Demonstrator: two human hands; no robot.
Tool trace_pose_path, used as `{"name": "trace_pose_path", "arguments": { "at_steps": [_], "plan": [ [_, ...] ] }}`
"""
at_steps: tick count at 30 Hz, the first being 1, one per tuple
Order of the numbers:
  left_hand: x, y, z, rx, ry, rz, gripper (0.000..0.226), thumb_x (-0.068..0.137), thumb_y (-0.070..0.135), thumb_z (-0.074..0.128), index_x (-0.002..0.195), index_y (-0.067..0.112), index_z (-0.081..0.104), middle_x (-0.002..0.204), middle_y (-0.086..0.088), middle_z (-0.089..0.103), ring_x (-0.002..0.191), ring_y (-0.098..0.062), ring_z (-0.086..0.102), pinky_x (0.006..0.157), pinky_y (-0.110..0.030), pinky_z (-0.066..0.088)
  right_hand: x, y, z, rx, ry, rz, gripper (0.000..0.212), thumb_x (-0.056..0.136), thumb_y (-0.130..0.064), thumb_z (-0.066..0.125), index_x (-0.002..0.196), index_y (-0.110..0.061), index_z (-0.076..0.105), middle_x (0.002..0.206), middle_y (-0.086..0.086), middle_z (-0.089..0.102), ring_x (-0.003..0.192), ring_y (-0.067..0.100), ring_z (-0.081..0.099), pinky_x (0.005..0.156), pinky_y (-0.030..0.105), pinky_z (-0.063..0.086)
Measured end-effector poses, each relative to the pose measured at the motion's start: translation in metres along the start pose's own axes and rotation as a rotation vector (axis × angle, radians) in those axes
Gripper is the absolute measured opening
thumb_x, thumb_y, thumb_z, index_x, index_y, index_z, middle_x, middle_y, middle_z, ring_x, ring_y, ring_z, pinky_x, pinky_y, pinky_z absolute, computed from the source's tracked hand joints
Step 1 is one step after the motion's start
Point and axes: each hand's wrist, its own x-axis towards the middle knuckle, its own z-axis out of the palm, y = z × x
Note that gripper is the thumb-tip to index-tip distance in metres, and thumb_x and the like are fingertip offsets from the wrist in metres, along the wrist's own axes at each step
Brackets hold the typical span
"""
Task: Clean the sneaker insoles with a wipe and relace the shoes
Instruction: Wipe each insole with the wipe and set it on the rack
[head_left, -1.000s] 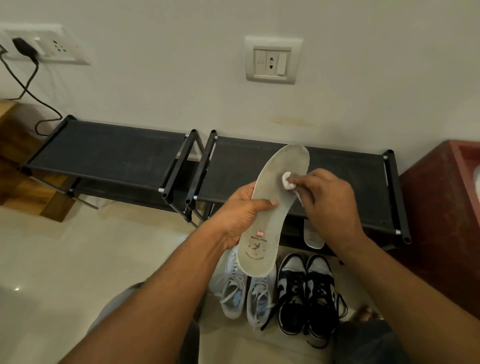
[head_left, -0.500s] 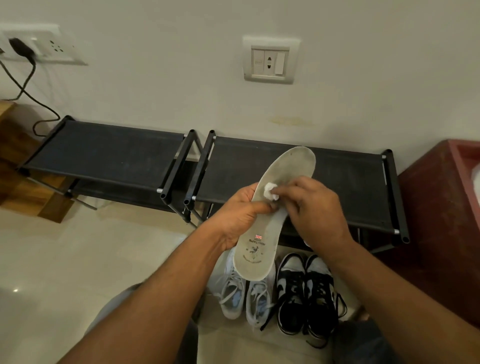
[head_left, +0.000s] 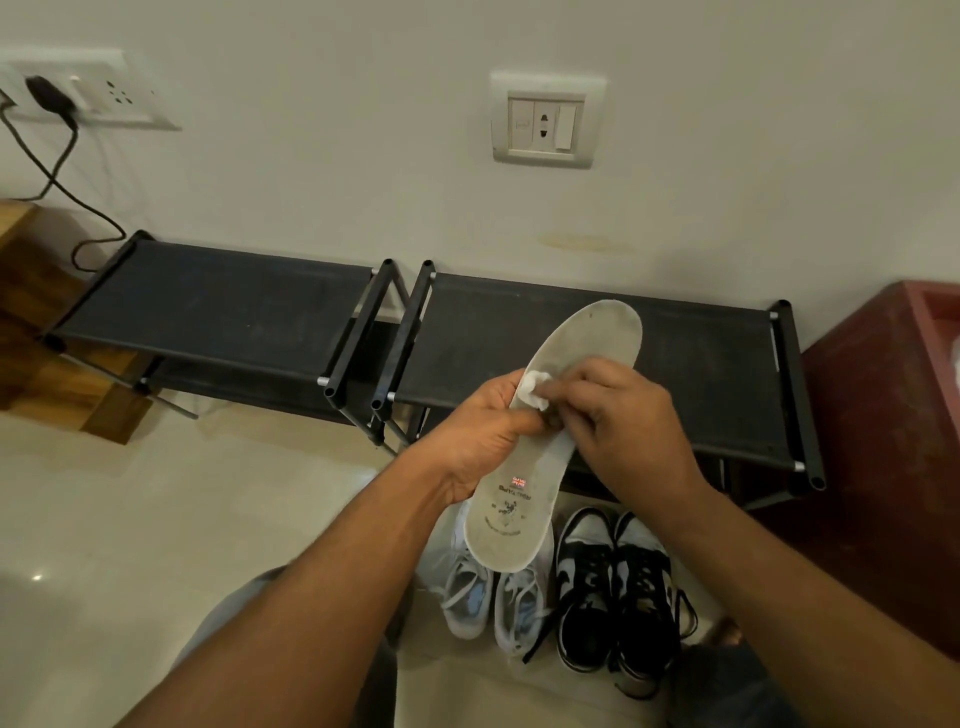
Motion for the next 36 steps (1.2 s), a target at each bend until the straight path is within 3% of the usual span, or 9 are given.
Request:
{"name": "trace_pose_path", "arguments": {
  "at_steps": [4, 8, 12, 18, 21, 25, 28, 31, 36],
  "plan": [
    [0.001, 0.001, 0.002, 0.052, -0.009, -0.013, 0.034, 0.1, 0.0, 0.065, 0.131, 0.013, 0.067, 0.106, -0.008, 0.076, 0.088, -0.019, 0.072, 0.078, -0.035, 0.059, 0.013, 0.027, -0.015, -0.009, 0.195, 0.215, 0.018, 0.091, -0.01, 0.078, 0.106, -0.018, 0.081, 0.095, -0.002, 0.071, 0.082, 0.009, 0.063, 0.078, 0.029, 0.056],
    [-0.001, 0.003, 0.004, -0.005, -0.003, 0.013, 0.041, 0.098, -0.006, 0.063, 0.134, 0.014, 0.064, 0.104, -0.01, 0.074, 0.093, -0.023, 0.071, 0.083, -0.036, 0.06, 0.0, 0.001, -0.002, -0.02, 0.021, -0.006, 0.023, 0.086, -0.005, 0.079, 0.106, -0.017, 0.081, 0.096, -0.001, 0.071, 0.088, 0.017, 0.067, 0.08, 0.03, 0.057],
    [0.001, 0.002, 0.003, 0.059, -0.012, 0.003, 0.048, 0.099, -0.001, 0.066, 0.141, 0.02, 0.061, 0.112, -0.009, 0.075, 0.097, -0.022, 0.071, 0.084, -0.036, 0.059, 0.014, 0.026, -0.017, -0.01, 0.161, 0.205, 0.019, 0.09, -0.008, 0.077, 0.106, -0.019, 0.081, 0.098, -0.002, 0.072, 0.089, 0.016, 0.068, 0.085, 0.014, 0.05],
    [0.001, -0.001, 0.003, 0.048, -0.012, 0.001, 0.047, 0.098, -0.005, 0.063, 0.139, 0.017, 0.062, 0.109, -0.01, 0.074, 0.095, -0.023, 0.07, 0.081, -0.034, 0.059, 0.005, 0.013, -0.006, -0.022, 0.056, 0.066, 0.02, 0.088, -0.007, 0.078, 0.105, -0.017, 0.081, 0.095, 0.0, 0.071, 0.086, 0.02, 0.069, 0.076, 0.041, 0.061],
    [0.001, 0.001, 0.002, 0.067, -0.021, 0.007, 0.048, 0.099, -0.004, 0.064, 0.142, 0.018, 0.061, 0.112, -0.011, 0.074, 0.097, -0.024, 0.07, 0.082, -0.036, 0.059, 0.013, 0.028, -0.014, -0.047, 0.184, 0.22, 0.019, 0.089, -0.008, 0.078, 0.105, -0.018, 0.081, 0.095, 0.002, 0.072, 0.085, 0.02, 0.069, 0.077, 0.041, 0.06],
    [0.001, -0.001, 0.003, 0.033, -0.015, 0.001, 0.045, 0.098, -0.007, 0.062, 0.136, 0.017, 0.064, 0.106, -0.011, 0.074, 0.097, -0.024, 0.07, 0.084, -0.037, 0.059, -0.001, 0.0, 0.0, -0.018, 0.023, -0.008, 0.02, 0.088, -0.006, 0.079, 0.105, -0.016, 0.081, 0.095, 0.0, 0.072, 0.087, 0.02, 0.069, 0.077, 0.036, 0.06],
    [0.002, -0.001, 0.002, 0.076, -0.023, -0.007, 0.049, 0.099, -0.002, 0.065, 0.142, 0.02, 0.062, 0.116, -0.012, 0.074, 0.101, -0.025, 0.07, 0.086, -0.038, 0.059, 0.012, 0.026, -0.012, -0.006, 0.177, 0.2, 0.019, 0.09, -0.008, 0.078, 0.106, -0.018, 0.081, 0.097, -0.002, 0.074, 0.088, 0.013, 0.068, 0.083, 0.036, 0.059],
    [0.001, 0.002, 0.003, 0.029, -0.021, 0.008, 0.047, 0.098, -0.003, 0.067, 0.14, 0.017, 0.062, 0.117, -0.015, 0.073, 0.102, -0.027, 0.07, 0.09, -0.04, 0.059, 0.011, 0.015, -0.016, 0.164, 0.13, 0.164, 0.018, 0.091, -0.009, 0.078, 0.105, -0.019, 0.081, 0.099, -0.011, 0.077, 0.093, 0.003, 0.07, 0.087, 0.018, 0.054],
    [0.001, 0.001, 0.004, 0.048, -0.026, -0.014, 0.049, 0.099, -0.002, 0.067, 0.142, 0.018, 0.061, 0.116, -0.012, 0.074, 0.099, -0.024, 0.071, 0.085, -0.037, 0.059, 0.017, 0.015, -0.022, 0.587, 0.061, 0.409, 0.016, 0.094, -0.012, 0.076, 0.107, -0.021, 0.078, 0.097, -0.012, 0.078, 0.093, 0.007, 0.073, 0.082, 0.026, 0.06]
  ]
}}
